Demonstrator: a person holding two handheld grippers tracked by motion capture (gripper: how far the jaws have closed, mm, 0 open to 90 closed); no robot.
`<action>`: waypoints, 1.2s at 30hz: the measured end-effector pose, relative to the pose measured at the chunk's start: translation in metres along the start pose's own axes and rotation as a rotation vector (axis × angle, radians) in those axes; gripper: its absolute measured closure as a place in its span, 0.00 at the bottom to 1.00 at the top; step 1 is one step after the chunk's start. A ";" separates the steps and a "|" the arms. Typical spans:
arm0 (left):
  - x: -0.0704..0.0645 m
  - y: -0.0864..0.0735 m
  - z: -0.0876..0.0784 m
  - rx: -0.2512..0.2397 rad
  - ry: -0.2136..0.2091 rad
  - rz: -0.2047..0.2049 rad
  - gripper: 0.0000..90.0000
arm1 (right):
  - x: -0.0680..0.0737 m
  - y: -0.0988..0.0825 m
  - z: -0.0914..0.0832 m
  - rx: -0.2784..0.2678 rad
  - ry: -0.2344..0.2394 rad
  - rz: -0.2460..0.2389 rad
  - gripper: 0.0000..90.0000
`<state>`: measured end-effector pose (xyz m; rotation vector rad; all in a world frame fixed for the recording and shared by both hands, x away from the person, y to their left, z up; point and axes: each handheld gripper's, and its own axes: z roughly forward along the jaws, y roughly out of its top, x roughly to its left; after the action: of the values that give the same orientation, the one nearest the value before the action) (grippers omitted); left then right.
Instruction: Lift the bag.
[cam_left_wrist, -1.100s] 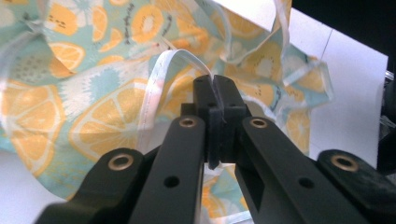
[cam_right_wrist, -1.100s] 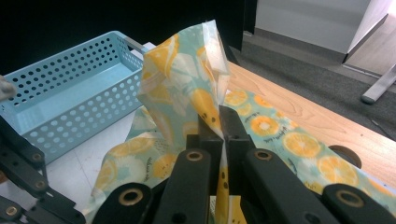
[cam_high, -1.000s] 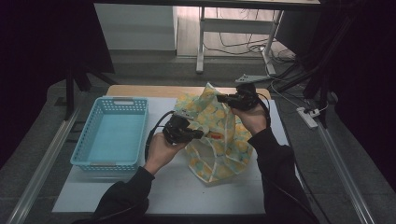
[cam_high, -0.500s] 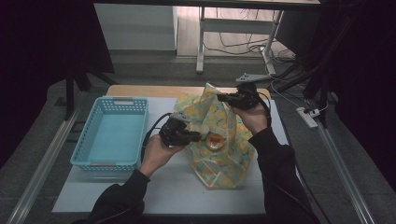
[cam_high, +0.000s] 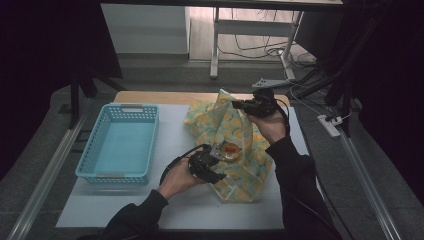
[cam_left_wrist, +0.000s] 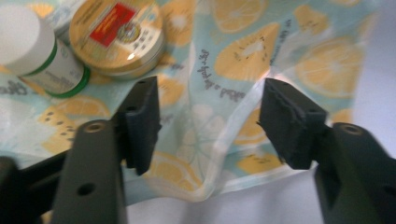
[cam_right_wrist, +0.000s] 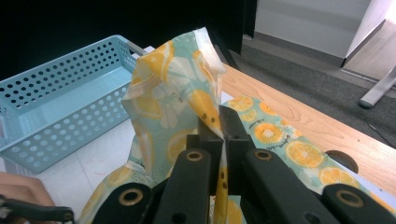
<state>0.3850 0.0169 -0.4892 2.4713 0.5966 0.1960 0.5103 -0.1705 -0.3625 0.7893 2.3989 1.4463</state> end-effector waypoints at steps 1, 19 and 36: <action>0.001 0.000 0.002 0.013 -0.006 0.002 0.57 | -0.001 -0.001 0.000 0.001 -0.001 0.002 1.00; 0.025 -0.005 -0.019 -0.087 -0.094 -0.139 1.00 | -0.003 -0.003 0.000 0.002 -0.003 0.009 1.00; 0.046 0.018 -0.108 -0.280 -0.056 -0.156 1.00 | 0.002 0.013 -0.012 -0.040 0.004 -0.002 1.00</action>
<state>0.4037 0.0798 -0.3900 2.1438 0.6856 0.1377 0.5070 -0.1738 -0.3455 0.7748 2.3651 1.4911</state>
